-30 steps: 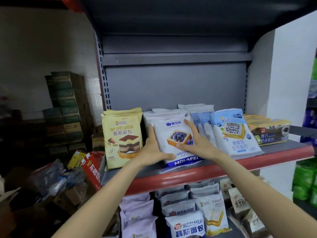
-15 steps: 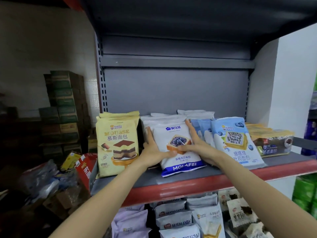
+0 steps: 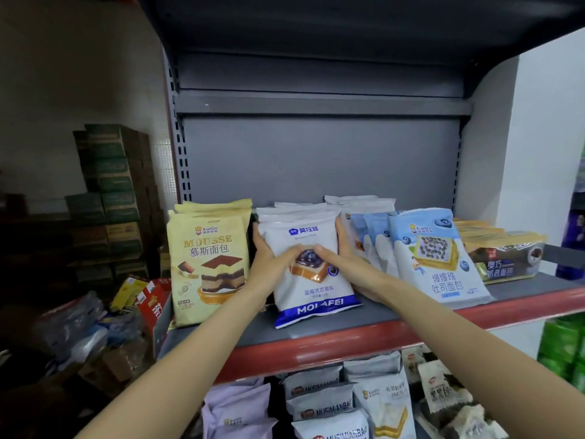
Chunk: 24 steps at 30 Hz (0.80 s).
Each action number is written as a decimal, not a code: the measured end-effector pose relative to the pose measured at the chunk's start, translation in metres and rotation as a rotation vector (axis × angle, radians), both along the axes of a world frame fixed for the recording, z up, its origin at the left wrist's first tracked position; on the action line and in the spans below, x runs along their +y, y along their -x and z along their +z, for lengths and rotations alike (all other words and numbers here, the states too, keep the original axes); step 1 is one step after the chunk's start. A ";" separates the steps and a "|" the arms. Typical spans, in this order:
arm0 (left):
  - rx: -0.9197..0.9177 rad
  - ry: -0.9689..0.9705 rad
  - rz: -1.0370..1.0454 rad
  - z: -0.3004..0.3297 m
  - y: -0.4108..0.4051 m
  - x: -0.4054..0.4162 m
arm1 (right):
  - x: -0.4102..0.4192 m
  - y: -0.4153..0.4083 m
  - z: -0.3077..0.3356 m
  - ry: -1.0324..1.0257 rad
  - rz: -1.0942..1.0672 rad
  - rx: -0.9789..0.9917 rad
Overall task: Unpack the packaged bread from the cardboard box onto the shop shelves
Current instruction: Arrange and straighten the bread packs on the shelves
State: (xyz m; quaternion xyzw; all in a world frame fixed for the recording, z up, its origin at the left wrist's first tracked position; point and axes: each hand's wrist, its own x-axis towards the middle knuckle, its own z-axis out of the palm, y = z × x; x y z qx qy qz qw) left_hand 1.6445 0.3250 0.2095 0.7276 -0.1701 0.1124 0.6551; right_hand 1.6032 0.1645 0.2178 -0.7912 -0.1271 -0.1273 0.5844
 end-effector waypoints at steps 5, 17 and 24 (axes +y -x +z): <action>-0.074 -0.192 -0.003 -0.003 0.017 0.005 | -0.005 -0.007 -0.003 0.052 -0.070 0.016; -0.126 -0.385 -0.038 -0.005 0.011 0.003 | -0.014 -0.024 -0.001 -0.041 -0.015 0.059; -0.054 -0.276 -0.128 -0.004 0.003 0.008 | -0.021 -0.034 0.010 0.032 -0.018 -0.005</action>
